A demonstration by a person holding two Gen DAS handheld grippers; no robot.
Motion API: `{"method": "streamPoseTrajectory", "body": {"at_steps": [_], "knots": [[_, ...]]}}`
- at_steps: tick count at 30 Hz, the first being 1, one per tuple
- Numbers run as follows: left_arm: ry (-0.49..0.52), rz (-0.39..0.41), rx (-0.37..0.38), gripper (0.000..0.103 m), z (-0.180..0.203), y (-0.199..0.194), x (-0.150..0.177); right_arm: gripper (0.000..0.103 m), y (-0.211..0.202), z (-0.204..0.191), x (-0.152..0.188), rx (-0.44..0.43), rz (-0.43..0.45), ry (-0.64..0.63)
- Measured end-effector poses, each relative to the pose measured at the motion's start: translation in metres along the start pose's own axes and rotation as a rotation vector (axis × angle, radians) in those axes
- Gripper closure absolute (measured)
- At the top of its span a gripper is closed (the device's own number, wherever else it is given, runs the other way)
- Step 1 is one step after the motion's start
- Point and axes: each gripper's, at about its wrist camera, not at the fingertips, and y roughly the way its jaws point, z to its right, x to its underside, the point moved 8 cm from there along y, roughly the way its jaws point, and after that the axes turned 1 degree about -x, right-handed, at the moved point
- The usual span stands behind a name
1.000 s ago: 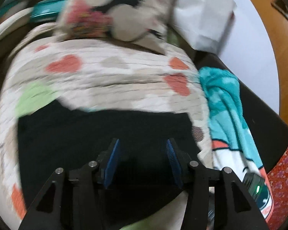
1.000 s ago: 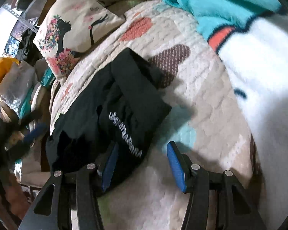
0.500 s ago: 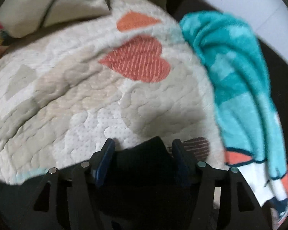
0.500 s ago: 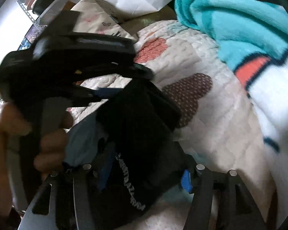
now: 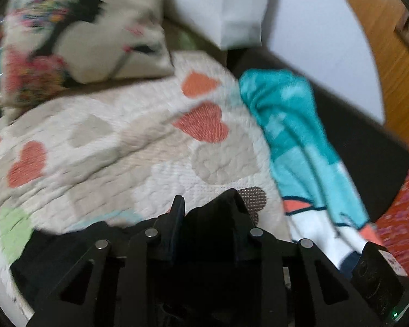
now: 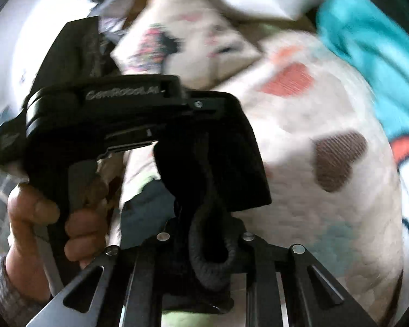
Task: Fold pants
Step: 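Grasp the folded pants edge with the right gripper while the left gripper holds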
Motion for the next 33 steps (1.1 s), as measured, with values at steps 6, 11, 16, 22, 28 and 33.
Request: {"method": "streamPoseTrajectory", "body": {"at_steps": [6, 11, 16, 22, 28, 33], "knots": [[-0.17, 0.139, 0.042, 0.084, -0.066, -0.089, 0.023, 0.083, 0.011, -0.082, 0.01, -0.033, -0.057, -0.213], [-0.385, 0.219, 0.047, 0.084, -0.146, -0.117, 0.068, 0.083, 0.053, -0.137, 0.041, -0.046, -0.158, -0.365], [-0.566, 0.22, 0.037, 0.084, -0.21, -0.105, 0.11, 0.083, 0.105, -0.165, 0.085, 0.01, -0.252, -0.54], [-0.851, 0.174, 0.096, 0.071, -0.263, -0.088, 0.147, 0.055, 0.123, -0.177, 0.118, 0.072, -0.228, -0.712], [-0.924, 0.148, 0.081, 0.06, -0.272, -0.094, 0.162, 0.022, 0.112, -0.201, 0.149, 0.09, -0.182, -0.85], [-0.886, 0.08, -0.021, 0.05, -0.276, -0.104, 0.174, 0.018, 0.092, -0.196, 0.162, 0.056, -0.207, -0.841]]}}
